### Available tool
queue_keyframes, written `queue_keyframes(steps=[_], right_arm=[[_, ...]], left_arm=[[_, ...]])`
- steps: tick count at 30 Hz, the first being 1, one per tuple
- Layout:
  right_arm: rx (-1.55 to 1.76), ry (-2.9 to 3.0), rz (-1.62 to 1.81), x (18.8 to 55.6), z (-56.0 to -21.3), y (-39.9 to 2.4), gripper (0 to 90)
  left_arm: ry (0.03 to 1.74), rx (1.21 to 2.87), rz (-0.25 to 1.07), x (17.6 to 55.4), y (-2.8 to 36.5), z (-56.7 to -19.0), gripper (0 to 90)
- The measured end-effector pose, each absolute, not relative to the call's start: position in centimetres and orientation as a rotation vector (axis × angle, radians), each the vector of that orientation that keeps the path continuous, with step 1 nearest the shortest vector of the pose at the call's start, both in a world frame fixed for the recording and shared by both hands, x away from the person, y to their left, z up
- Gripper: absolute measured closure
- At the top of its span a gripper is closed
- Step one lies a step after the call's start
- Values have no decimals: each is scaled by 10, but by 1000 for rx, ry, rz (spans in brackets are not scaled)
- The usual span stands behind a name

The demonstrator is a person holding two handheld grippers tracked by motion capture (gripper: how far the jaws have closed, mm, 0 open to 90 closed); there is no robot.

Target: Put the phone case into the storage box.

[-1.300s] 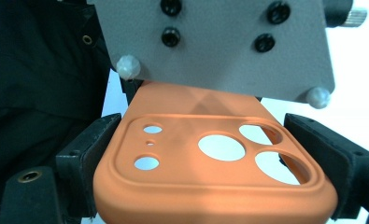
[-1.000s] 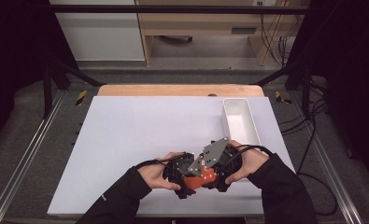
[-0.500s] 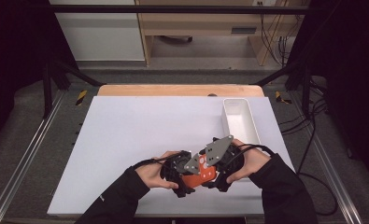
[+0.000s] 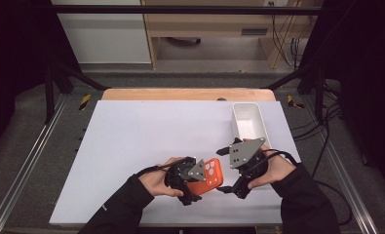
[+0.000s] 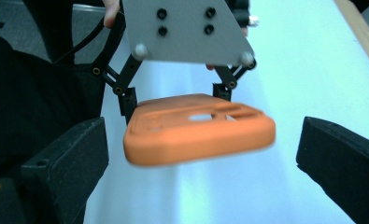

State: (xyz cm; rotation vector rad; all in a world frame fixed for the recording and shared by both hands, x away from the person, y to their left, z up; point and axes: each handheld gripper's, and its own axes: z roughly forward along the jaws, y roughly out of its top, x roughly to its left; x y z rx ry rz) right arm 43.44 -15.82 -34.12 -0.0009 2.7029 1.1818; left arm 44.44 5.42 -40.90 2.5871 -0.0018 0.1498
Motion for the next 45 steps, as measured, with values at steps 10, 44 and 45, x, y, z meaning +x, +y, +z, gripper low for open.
queue_keyframes(steps=[10,44,45], right_arm=[[68,2662,1267,433,-352,-176,23],[120,2614,1422,429,-372,-178,30],[119,2616,1425,429,-372,-178,31]], left_arm=[[21,2536,135,446,61,-415,153],[32,2370,108,444,68,-414,153],[30,2370,105,444,68,-413,153]])
